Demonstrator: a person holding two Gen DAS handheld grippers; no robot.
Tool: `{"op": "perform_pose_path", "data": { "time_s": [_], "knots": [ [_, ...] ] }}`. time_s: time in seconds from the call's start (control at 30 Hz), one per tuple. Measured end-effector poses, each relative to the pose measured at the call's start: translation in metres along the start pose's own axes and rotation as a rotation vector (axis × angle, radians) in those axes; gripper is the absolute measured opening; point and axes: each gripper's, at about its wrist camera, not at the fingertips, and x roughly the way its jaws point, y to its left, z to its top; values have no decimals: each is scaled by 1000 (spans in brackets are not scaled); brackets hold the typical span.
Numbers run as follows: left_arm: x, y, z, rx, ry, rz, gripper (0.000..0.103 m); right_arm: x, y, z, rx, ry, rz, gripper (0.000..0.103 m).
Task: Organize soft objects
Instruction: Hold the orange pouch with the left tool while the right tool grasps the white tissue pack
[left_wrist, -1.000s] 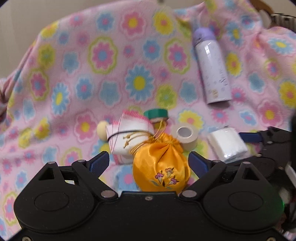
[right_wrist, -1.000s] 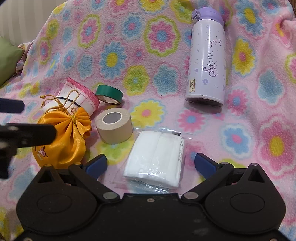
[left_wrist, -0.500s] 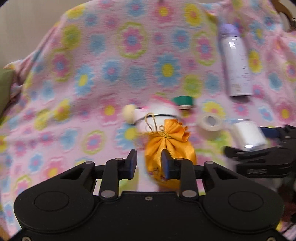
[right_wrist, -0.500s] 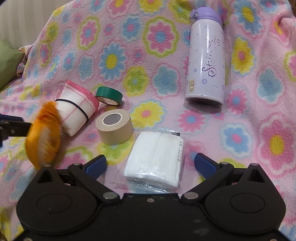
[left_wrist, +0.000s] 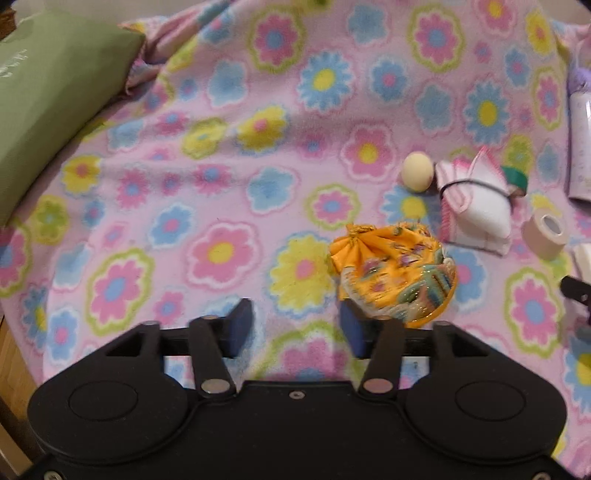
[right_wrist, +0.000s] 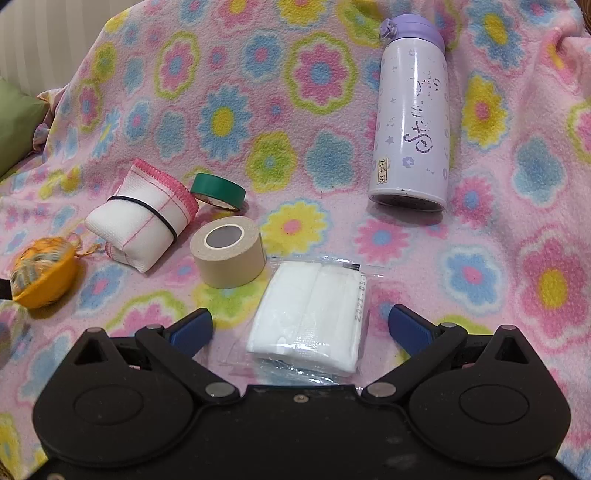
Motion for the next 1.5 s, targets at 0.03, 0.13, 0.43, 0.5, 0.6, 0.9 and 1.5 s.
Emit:
{"op": "perform_pose_path", "data": {
  "time_s": [0.03, 0.13, 0.43, 0.5, 0.6, 0.9, 1.5],
  "knots": [
    [-3, 0, 0, -3, -17, -9, 58, 0, 0, 0, 0, 0, -1, 103],
    [-13, -3, 2, -17, -69, -44, 72, 0, 0, 0, 0, 0, -1, 103],
    [-8, -30, 11, 34, -127, -111, 87, 1, 0, 0, -3, 2, -6, 103],
    [1, -35, 12, 53, -120, -105, 87, 2, 0, 0, -4, 2, -6, 103],
    [14, -40, 14, 79, -113, -97, 90, 2, 0, 0, -4, 2, -7, 103],
    [43, -50, 21, 162, -116, -118, 94, 4, 1, 1, -20, 9, -16, 103],
    [61, -42, 12, 124, -133, -209, 101, 9, 4, 3, -48, 19, -30, 103]
  ]
}}
